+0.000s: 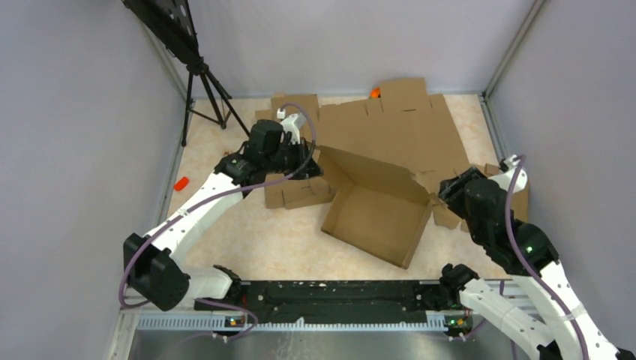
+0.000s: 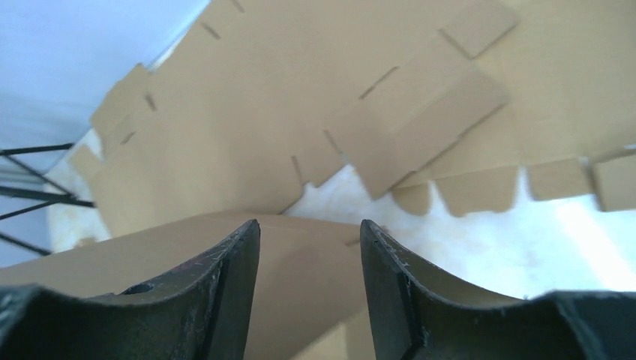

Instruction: Fold the paper box

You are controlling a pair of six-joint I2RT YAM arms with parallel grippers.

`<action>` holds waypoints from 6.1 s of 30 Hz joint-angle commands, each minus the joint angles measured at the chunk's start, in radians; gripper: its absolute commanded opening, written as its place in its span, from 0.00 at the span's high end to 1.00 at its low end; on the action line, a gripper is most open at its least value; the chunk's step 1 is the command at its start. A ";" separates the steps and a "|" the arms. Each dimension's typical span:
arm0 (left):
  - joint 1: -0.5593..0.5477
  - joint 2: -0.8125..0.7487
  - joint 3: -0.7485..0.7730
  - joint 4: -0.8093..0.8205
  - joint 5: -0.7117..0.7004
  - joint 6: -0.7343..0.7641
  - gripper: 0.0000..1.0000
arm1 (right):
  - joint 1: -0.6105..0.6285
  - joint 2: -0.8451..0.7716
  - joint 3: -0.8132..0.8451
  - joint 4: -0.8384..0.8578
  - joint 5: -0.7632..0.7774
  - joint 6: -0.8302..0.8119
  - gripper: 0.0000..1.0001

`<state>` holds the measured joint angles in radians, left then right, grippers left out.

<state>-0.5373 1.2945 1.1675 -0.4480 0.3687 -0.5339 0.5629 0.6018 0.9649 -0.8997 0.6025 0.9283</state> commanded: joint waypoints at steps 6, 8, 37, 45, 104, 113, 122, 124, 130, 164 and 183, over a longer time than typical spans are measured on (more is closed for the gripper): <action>0.036 0.057 0.088 0.002 0.037 0.036 0.95 | 0.003 -0.216 -0.034 -0.105 0.096 -0.097 0.44; 0.037 0.068 0.099 -0.003 0.051 0.052 0.95 | 0.003 -0.220 -0.052 -0.074 0.049 -0.138 0.43; 0.036 0.065 0.099 -0.038 0.059 0.152 0.96 | -0.414 0.073 -0.102 0.685 -0.706 -0.730 0.12; 0.036 0.077 0.099 -0.030 0.061 0.165 0.97 | -0.414 0.146 -0.120 0.747 -0.755 -0.836 0.12; 0.035 0.301 0.413 -0.302 0.015 0.462 1.00 | -0.785 1.237 0.226 1.788 -1.743 -0.361 0.13; 0.035 0.301 0.426 -0.325 -0.008 0.471 1.00 | -0.706 1.340 0.251 1.921 -1.788 -0.311 0.18; 0.036 0.297 0.441 -0.317 -0.017 0.435 1.00 | -0.699 1.162 0.131 1.807 -1.739 -0.406 0.57; 0.034 0.290 0.446 -0.306 -0.017 0.412 1.00 | -0.696 1.090 0.093 1.711 -1.706 -0.482 0.62; 0.035 0.291 0.442 -0.254 0.032 0.356 1.00 | -0.651 0.994 0.122 1.346 -1.513 -0.793 0.52; 0.018 0.294 0.512 -0.205 0.071 0.102 1.00 | -0.586 0.721 0.113 1.064 -1.283 -0.765 1.00; 0.079 0.015 0.437 -0.210 0.112 0.005 1.00 | -0.283 0.399 0.165 0.613 -1.017 -0.701 1.00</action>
<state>-0.4408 1.3720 1.6150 -0.7643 0.3992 -0.4900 0.1909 1.0397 1.0554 -0.1417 -0.4129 0.1921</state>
